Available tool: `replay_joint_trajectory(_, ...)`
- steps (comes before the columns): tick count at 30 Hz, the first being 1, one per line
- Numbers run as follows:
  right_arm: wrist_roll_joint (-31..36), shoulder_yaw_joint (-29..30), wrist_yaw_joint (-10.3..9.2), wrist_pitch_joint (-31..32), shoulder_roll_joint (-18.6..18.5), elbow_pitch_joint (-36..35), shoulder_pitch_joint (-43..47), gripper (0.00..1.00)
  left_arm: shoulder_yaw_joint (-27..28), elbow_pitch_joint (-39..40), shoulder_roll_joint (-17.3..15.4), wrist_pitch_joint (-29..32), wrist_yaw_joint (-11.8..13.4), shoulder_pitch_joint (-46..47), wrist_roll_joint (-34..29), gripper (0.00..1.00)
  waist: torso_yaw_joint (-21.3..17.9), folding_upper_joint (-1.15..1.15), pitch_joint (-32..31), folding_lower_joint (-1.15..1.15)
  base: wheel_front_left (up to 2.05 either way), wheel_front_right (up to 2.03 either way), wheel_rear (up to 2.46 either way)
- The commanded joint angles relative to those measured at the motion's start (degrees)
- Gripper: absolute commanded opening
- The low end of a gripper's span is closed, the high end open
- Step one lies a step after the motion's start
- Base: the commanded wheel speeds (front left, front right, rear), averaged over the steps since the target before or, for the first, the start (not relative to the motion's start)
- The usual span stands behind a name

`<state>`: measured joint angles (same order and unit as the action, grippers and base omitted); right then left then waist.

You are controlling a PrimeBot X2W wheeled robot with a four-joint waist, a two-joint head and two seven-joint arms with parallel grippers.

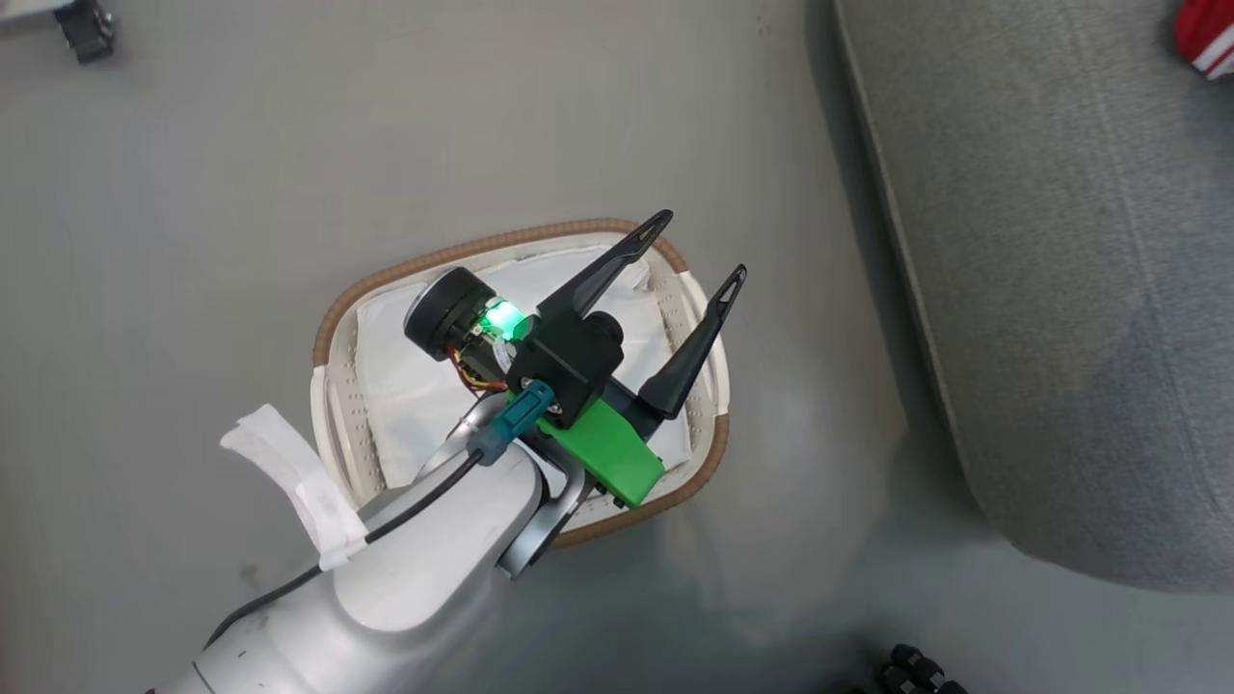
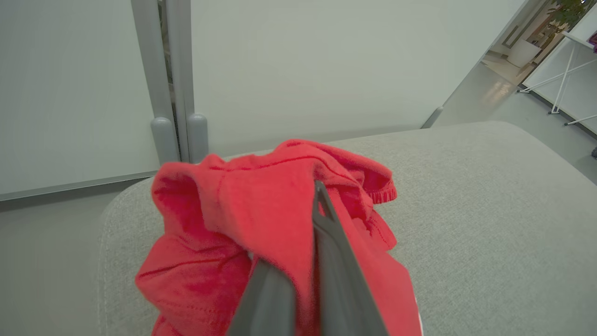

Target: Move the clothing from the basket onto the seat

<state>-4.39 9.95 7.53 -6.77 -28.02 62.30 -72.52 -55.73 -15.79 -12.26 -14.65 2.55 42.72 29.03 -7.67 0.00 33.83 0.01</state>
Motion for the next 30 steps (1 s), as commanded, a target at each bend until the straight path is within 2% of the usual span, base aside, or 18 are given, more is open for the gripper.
replay_joint_trajectory(1, 0.3, 0.4, -0.08, -0.9, 0.5, 1.0, 1.4, 0.0, 0.1, -0.1, -0.7, 0.1, 0.3, 0.9, -0.1, 1.0, 2.1, 0.0, 2.9, -0.01, 0.0, 0.0, 0.0)
replay_joint_trajectory(7, 1.5, 0.3, -0.08, -3.3, 2.6, 5.2, 3.9, 0.02, 0.1, -0.1, -1.9, 0.6, 0.6, 0.6, 0.2, 1.0, -0.1, 0.0, 2.0, -0.01, 0.0, 0.0, 0.0)
replay_joint_trajectory(8, 1.5, 0.1, -0.08, -3.3, 2.7, 5.7, 4.0, 0.25, 0.2, -0.1, -2.1, 0.7, 0.6, 0.5, 0.3, 1.0, -0.5, 0.0, 1.8, -0.01, 0.0, 0.0, 0.0)
replay_joint_trajectory(9, 1.3, -0.1, -0.08, -3.1, 3.1, 6.2, 3.9, 0.42, 0.2, -0.1, -2.3, 0.8, 0.7, 0.2, 0.4, 1.0, -1.0, 0.0, 1.4, -0.01, 0.0, 0.0, 0.0)
replay_joint_trajectory(10, 1.2, -0.5, -0.08, -2.9, 3.2, 6.5, 3.9, 0.84, 0.1, -0.1, -2.4, 0.8, 0.8, -0.1, 0.6, 1.0, -1.3, 0.0, 1.1, -0.01, 0.0, 0.0, 0.0)
replay_joint_trajectory(11, 1.1, -0.9, -0.08, -2.8, 3.3, 6.7, 3.8, 1.0, 0.0, -0.1, -2.4, 0.9, 0.8, -0.4, 0.8, 1.0, -1.8, 0.0, 0.7, -0.01, 0.0, 0.0, 0.0)
replay_joint_trajectory(23, -1.8, -11.1, -0.08, -4.8, 6.3, 6.2, 9.4, 1.0, 2.4, -0.4, -3.5, 0.4, 2.0, -3.9, 4.1, 1.0, -6.4, 0.0, -6.9, -0.01, 0.0, 0.0, 0.0)
replay_joint_trajectory(30, -6.2, -17.5, -0.08, -6.0, 6.9, 2.7, 14.0, 1.0, 5.7, -0.6, -4.6, -0.3, 3.0, -6.8, 5.9, 1.0, -6.0, 0.0, -13.2, -0.01, 0.0, 0.0, 0.0)
